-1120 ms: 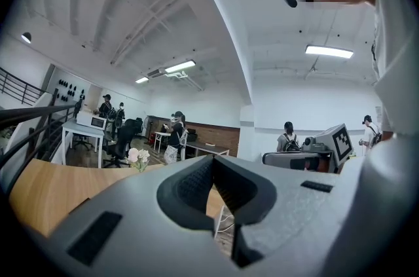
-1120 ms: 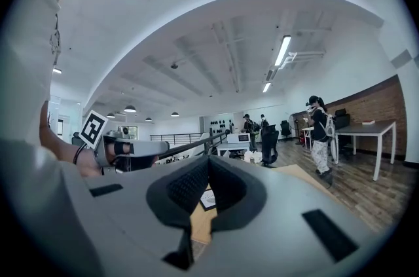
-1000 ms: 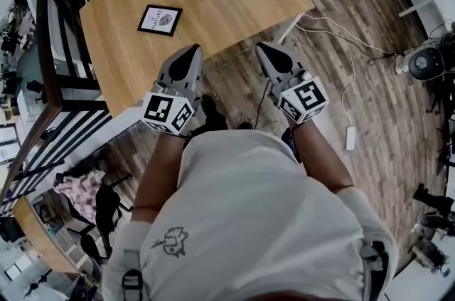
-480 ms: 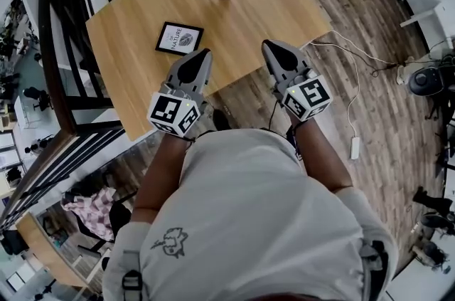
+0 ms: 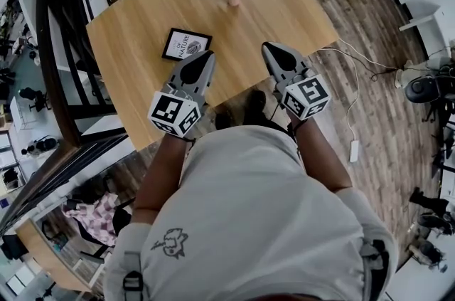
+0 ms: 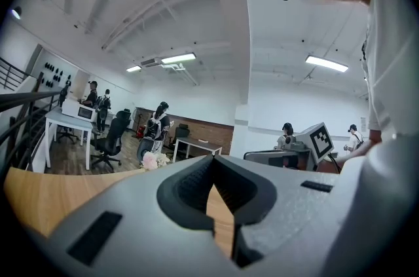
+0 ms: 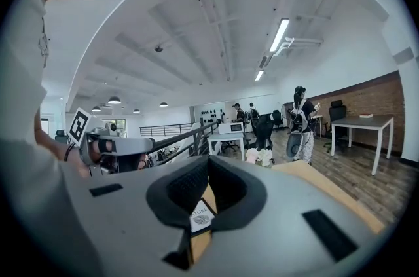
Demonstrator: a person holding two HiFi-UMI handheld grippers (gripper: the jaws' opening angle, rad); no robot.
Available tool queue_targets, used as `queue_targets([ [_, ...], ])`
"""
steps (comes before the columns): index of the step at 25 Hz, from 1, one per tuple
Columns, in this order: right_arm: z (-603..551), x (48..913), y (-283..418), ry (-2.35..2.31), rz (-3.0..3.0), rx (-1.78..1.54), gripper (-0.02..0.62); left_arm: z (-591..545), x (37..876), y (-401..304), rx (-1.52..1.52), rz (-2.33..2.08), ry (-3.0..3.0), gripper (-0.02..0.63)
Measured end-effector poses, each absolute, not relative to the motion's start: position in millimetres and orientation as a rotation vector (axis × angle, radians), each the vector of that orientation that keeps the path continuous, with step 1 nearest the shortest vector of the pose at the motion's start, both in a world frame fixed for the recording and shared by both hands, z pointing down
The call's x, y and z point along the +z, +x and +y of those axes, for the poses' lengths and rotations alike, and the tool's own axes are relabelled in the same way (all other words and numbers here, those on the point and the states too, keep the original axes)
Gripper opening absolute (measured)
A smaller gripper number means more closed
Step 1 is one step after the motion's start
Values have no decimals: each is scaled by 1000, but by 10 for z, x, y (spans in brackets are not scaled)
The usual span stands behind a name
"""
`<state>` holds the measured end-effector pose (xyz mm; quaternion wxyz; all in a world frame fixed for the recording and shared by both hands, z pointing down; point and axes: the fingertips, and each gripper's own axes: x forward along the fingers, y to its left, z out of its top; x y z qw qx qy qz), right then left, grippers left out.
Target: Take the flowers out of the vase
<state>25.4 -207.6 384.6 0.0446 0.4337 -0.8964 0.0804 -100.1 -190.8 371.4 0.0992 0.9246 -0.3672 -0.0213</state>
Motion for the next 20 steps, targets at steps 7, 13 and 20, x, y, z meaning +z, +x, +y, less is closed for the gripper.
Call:
queue_targets([
  [7,-2441,3909,256,1309,-2748,256,5,-2189,3752,-1001,-45,-1114,2720,3],
  [13,-2894,4060,271,1231,-2760,288,6,-2478,3876,-940,-6,-1164,2667,5],
  [20,-3445,4282,276,1122,-2755,329,39,-2833,4013,-887,24,-1235,2590,5],
])
